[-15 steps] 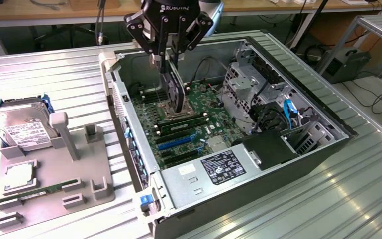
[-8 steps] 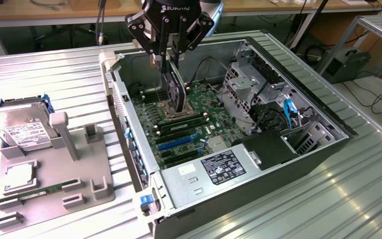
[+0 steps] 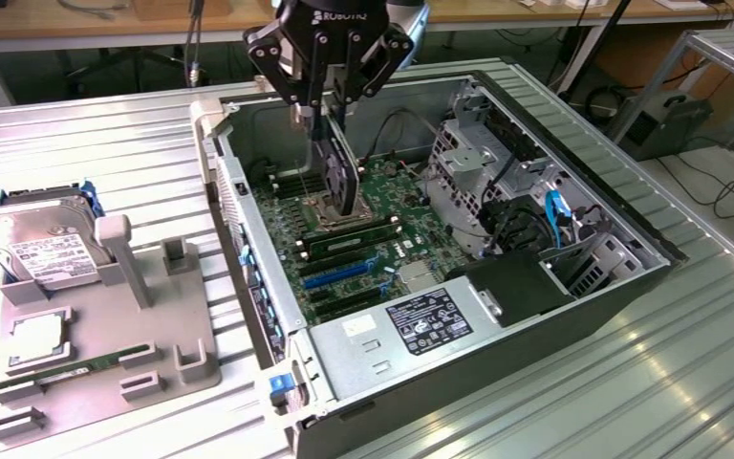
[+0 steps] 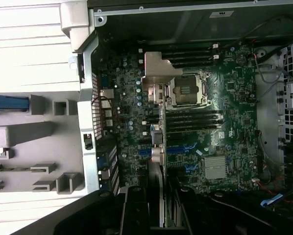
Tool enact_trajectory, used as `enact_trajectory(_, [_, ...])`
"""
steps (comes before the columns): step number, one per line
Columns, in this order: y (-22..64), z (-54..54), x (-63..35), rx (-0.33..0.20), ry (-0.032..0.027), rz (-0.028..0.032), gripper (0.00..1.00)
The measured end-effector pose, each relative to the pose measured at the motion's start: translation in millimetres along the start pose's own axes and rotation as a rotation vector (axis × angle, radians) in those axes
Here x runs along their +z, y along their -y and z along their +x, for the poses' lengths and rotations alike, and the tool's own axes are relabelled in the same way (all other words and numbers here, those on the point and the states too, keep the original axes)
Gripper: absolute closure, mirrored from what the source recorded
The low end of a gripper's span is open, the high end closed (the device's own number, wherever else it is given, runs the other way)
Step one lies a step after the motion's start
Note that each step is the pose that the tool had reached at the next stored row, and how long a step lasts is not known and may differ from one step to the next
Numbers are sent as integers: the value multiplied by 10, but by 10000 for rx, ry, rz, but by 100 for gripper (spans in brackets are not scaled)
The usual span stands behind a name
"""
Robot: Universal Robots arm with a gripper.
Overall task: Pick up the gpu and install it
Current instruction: 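Pick up the gpu and move the gpu toward the slot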
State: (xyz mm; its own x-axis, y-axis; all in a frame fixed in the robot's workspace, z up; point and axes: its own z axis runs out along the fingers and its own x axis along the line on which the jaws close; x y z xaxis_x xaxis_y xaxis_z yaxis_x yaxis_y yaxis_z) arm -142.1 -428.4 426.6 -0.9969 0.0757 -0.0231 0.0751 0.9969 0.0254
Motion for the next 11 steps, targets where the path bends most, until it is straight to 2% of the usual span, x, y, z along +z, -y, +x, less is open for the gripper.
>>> enact_trajectory(11, [-2, -28, 6, 0, 0, 1, 73])
